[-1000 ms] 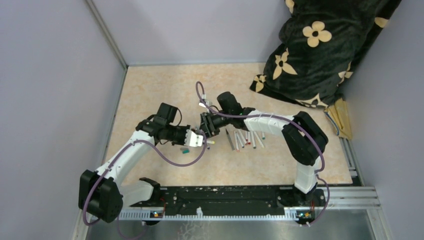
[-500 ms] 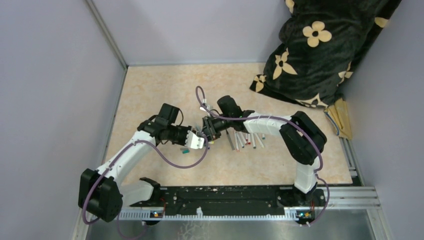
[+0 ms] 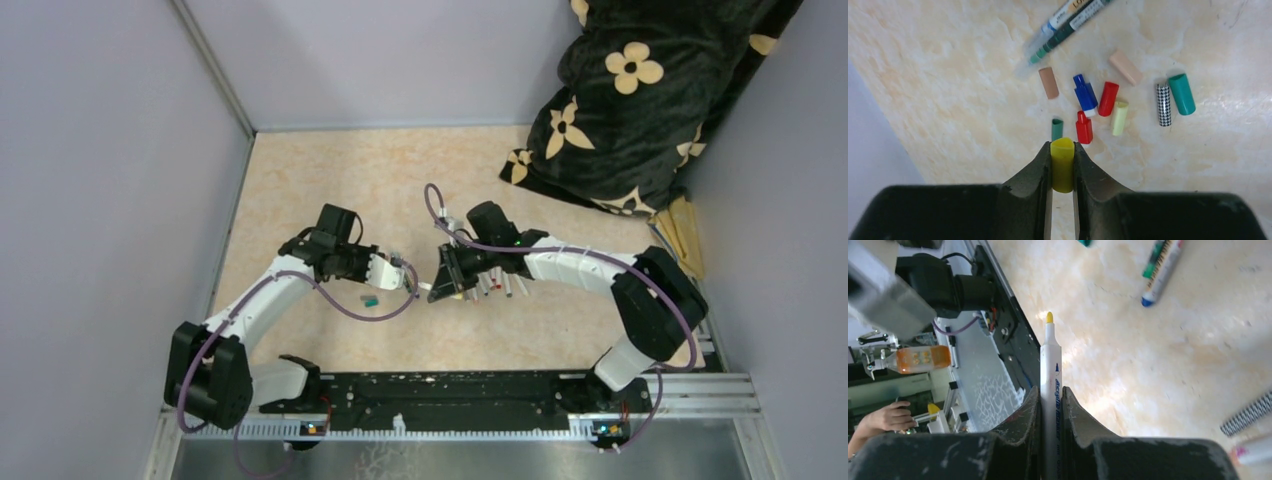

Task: Open the pen caps

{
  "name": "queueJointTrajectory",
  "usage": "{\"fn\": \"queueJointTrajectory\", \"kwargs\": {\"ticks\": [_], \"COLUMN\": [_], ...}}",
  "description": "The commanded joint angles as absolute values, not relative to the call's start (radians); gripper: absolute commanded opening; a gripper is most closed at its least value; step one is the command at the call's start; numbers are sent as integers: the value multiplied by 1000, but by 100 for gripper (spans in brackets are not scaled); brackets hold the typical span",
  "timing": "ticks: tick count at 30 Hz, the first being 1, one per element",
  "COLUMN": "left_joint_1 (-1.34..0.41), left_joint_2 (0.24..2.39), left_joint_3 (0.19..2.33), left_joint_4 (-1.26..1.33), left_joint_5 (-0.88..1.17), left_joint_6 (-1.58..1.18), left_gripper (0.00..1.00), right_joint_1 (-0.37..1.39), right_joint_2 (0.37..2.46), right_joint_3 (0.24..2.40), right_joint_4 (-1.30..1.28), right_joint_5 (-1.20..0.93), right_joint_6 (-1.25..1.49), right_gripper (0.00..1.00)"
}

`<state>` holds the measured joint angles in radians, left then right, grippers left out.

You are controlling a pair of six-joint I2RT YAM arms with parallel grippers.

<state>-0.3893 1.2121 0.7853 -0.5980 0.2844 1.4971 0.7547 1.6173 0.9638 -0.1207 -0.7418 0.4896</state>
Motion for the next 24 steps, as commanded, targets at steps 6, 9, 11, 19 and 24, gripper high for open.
{"fn": "queueJointTrajectory", "kwargs": {"ticks": [6, 9, 11, 19, 24], "left_joint_1": [-335, -301, -280, -245, -240], "left_joint_2": [1286, 1355, 1417, 1601, 1649], "left_joint_3": [786, 819, 861, 982, 983], "left_joint_4": [-558, -528, -526, -513, -508], "left_joint_5": [231, 280, 309, 359, 357], "left_joint_6": [1479, 1407, 1357, 1234, 1221], "left_gripper": [0, 0, 0, 20, 37], "right_joint_1": [692, 680, 668, 583, 569], "right_joint_2": [1449, 1390, 1372, 1392, 1439], "right_joint_3": [928, 923, 916, 858, 838], "right_joint_4": [-291, -322, -329, -229, -201], "right_joint_5": [-532, -244, -89, 99, 191], "right_joint_6": [409, 410, 417, 436, 418], "right_gripper": [0, 0, 0, 0, 0]}}
